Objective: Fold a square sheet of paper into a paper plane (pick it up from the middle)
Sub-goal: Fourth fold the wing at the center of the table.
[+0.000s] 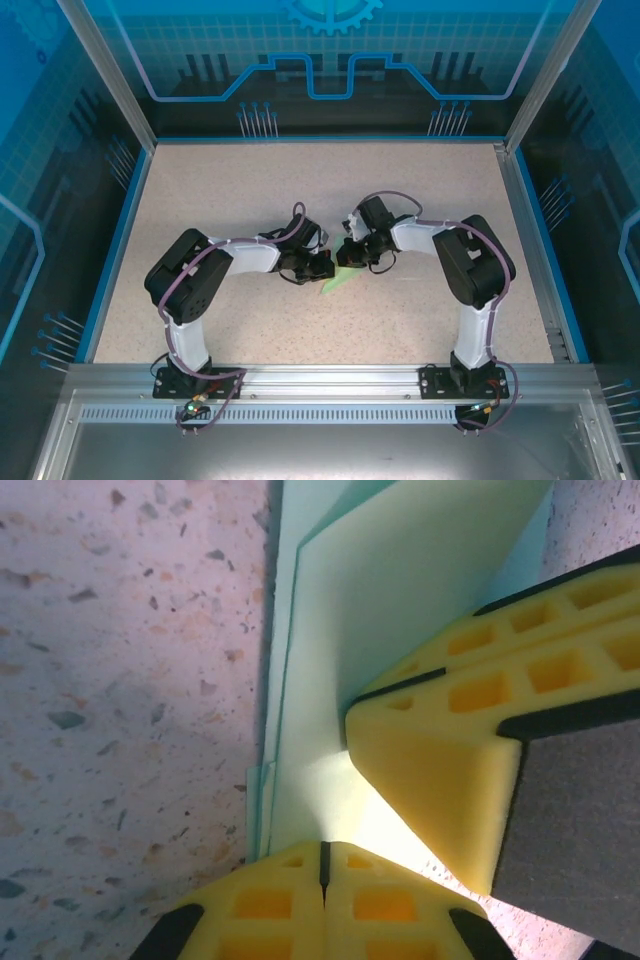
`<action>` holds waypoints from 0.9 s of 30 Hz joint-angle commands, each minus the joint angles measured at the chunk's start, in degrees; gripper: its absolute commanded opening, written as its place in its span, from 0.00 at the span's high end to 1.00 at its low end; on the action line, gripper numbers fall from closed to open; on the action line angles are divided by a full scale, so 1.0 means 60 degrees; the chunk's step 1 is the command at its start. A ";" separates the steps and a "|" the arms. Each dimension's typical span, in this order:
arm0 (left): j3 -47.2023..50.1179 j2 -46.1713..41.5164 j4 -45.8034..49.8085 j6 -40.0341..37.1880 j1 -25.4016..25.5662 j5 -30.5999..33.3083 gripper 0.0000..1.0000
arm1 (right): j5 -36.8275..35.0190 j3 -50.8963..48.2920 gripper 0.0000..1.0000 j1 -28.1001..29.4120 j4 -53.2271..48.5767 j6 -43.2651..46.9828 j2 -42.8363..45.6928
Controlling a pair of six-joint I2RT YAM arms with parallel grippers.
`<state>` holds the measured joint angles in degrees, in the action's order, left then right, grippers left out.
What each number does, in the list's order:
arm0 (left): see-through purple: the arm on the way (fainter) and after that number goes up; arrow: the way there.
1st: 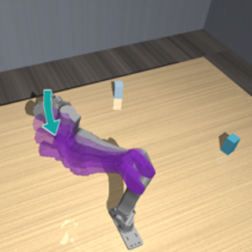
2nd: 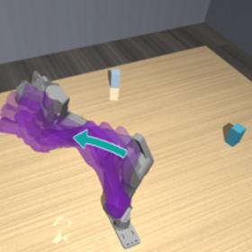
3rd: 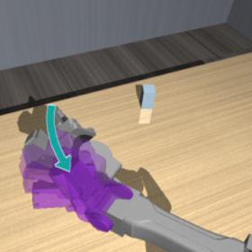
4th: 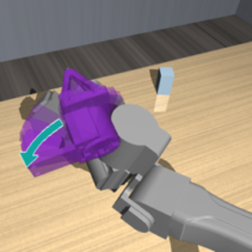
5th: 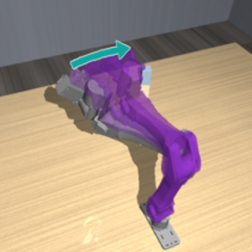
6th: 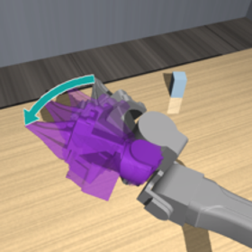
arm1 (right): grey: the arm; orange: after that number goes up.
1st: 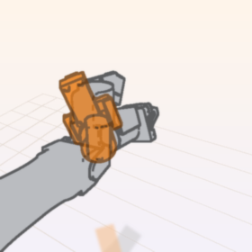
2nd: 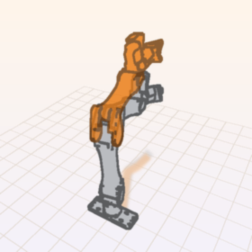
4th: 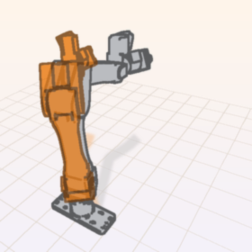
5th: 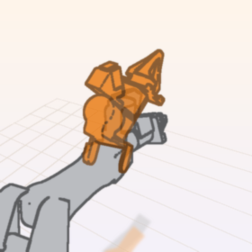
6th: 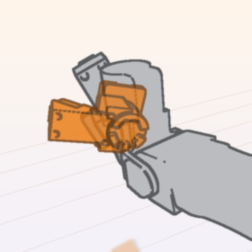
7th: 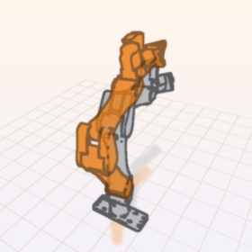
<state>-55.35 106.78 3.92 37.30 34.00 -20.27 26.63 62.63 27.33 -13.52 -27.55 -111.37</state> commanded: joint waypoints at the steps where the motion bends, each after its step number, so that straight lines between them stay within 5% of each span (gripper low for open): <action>1: 0.0246 0.0441 0.1846 -0.0233 0.0064 0.0913 1.00 | -0.0107 0.0095 0.93 -0.0320 -0.0055 0.0102 -0.0301; 27: 0.0158 0.0529 0.2089 -0.0306 0.0080 0.0844 1.00 | -0.0812 0.1335 0.93 -0.2259 0.0300 -0.0352 -0.0663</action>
<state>-56.18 106.85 5.50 36.93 34.30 -19.20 27.97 69.78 16.08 -14.90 -28.49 -116.60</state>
